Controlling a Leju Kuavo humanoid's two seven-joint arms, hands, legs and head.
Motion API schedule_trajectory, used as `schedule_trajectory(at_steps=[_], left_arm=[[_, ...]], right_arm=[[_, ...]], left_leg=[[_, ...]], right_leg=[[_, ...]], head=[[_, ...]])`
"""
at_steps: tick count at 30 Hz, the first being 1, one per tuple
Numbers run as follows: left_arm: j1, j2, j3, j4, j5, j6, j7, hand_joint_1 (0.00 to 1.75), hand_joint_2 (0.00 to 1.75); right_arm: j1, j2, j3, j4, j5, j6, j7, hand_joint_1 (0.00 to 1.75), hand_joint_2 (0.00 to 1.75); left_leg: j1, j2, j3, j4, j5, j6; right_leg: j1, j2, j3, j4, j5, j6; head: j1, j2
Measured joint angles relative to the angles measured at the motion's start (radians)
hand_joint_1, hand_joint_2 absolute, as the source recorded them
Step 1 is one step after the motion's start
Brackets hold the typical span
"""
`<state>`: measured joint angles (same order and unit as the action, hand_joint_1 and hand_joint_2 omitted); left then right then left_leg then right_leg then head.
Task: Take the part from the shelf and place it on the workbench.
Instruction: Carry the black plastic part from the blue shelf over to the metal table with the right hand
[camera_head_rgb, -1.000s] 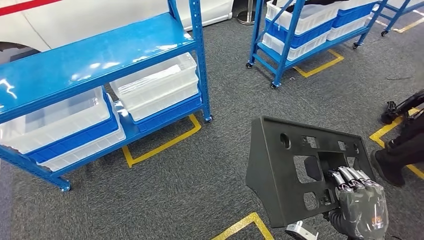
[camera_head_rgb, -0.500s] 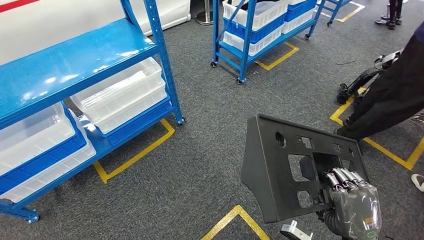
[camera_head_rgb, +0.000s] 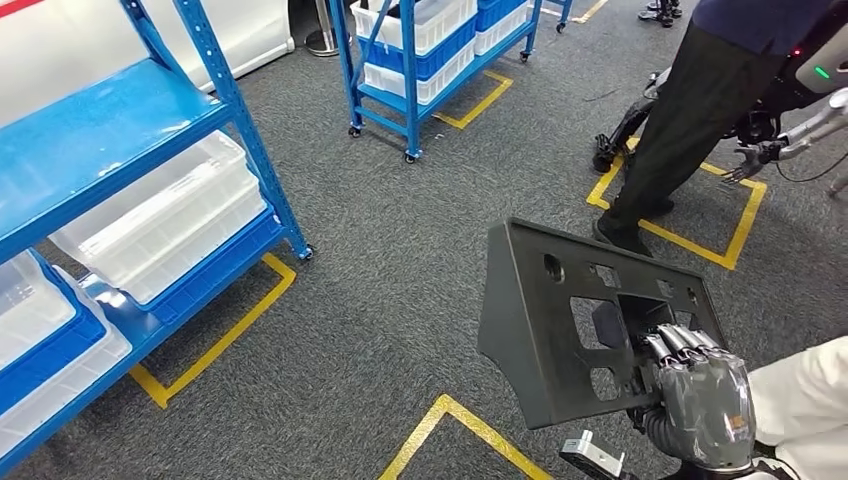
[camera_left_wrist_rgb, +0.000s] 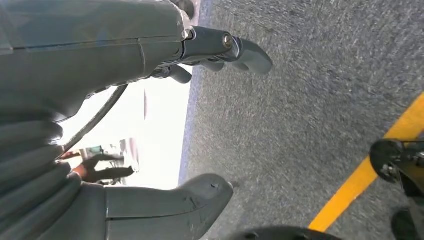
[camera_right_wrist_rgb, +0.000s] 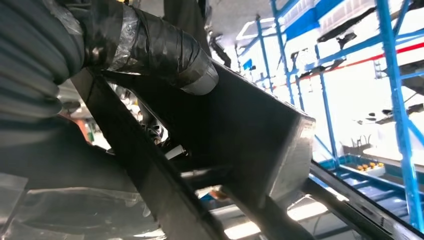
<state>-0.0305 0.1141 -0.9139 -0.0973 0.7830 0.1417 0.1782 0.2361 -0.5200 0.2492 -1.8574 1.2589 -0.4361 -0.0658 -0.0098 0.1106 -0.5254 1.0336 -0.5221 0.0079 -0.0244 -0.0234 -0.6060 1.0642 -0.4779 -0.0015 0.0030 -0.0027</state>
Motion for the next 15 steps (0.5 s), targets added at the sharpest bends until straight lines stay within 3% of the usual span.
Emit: schedule_trajectory(at_steps=[1,3,4,5,6,7,8,10,12,14,15], left_arm=[[0.001,0.000,-0.001,0.000,0.008,0.002,-0.011,0.00,1.75],[0.003,0.000,-0.002,0.000,0.014,0.000,-0.022,0.00,1.75],[0.004,0.000,-0.002,0.000,0.014,-0.002,-0.021,0.00,1.75],[0.004,-0.001,-0.003,0.000,0.015,-0.004,-0.018,0.00,1.75],[0.005,-0.002,-0.004,0.000,0.017,-0.004,-0.014,0.00,1.75],[0.006,-0.002,-0.004,0.000,0.022,-0.004,-0.012,0.00,1.75],[0.006,-0.003,-0.004,0.000,0.028,-0.004,-0.010,0.00,1.75],[0.008,-0.003,-0.004,0.000,0.038,-0.004,-0.009,0.00,1.75],[0.008,-0.003,-0.004,0.000,0.045,-0.004,-0.010,0.00,1.75],[0.005,-0.003,-0.004,0.000,0.048,-0.005,-0.013,0.00,1.75],[0.004,-0.004,-0.004,0.000,0.050,-0.007,-0.015,0.00,1.75]], right_arm=[[-0.010,0.000,-0.001,-0.001,-0.006,0.005,-0.004,1.75,1.75],[-0.032,0.000,-0.002,-0.003,-0.017,0.015,-0.010,1.75,1.75],[-0.042,0.000,-0.002,-0.003,-0.023,0.019,-0.013,1.75,1.75],[-0.050,0.000,-0.002,-0.003,-0.028,0.021,-0.016,1.75,1.75],[-0.056,0.000,-0.002,-0.003,-0.031,0.022,-0.019,1.75,1.75],[-0.060,0.000,-0.002,-0.003,-0.033,0.021,-0.020,1.75,1.75],[-0.063,0.000,-0.002,-0.003,-0.035,0.020,-0.021,1.75,1.75],[-0.069,0.002,-0.003,-0.003,-0.033,0.014,-0.022,1.75,1.75],[-0.074,0.006,-0.003,-0.003,-0.024,0.003,-0.022,1.75,1.75],[-0.073,0.011,-0.003,-0.003,-0.005,-0.012,-0.022,1.75,1.75],[-0.069,0.014,-0.003,-0.003,0.006,-0.022,-0.020,1.75,1.75]], left_leg=[[0.003,-0.025,-0.010,0.026,-0.022,-0.006],[0.009,-0.083,-0.055,0.135,-0.093,-0.015],[0.011,-0.097,-0.083,0.200,-0.126,-0.017],[0.012,-0.102,-0.103,0.246,-0.140,-0.017],[0.012,-0.104,-0.109,0.261,-0.136,-0.015],[0.012,-0.107,-0.096,0.236,-0.112,-0.012],[0.012,-0.117,-0.066,0.177,-0.075,-0.008],[0.012,-0.164,-0.002,0.042,-0.019,0.003],[0.007,-0.190,0.022,-0.017,-0.006,0.010],[0.003,-0.170,0.023,-0.026,0.003,0.019],[0.004,-0.156,0.026,-0.036,0.011,0.025]], right_leg=[[-0.003,0.010,-0.004,-0.002,0.005,-0.006],[-0.004,0.030,-0.013,-0.004,0.013,-0.013],[-0.002,0.041,-0.018,-0.003,0.017,-0.014],[-0.001,0.053,-0.023,-0.003,0.020,-0.014],[0.000,0.065,-0.026,-0.003,0.023,-0.013],[0.001,0.078,-0.028,-0.003,0.026,-0.011],[0.001,0.090,-0.028,-0.003,0.028,-0.008],[0.000,0.112,-0.030,-0.003,0.035,0.000],[-0.004,0.132,-0.037,-0.005,0.044,0.013],[-0.008,0.151,-0.041,-0.012,0.055,0.029],[-0.006,0.139,-0.045,-0.007,0.052,0.032]], head=[[0.000,0.000],[0.000,0.000],[0.000,0.000],[0.000,0.000],[0.000,0.000],[0.000,0.000],[0.000,0.000],[0.000,0.000],[0.000,0.000],[0.000,0.000],[0.000,0.000]])
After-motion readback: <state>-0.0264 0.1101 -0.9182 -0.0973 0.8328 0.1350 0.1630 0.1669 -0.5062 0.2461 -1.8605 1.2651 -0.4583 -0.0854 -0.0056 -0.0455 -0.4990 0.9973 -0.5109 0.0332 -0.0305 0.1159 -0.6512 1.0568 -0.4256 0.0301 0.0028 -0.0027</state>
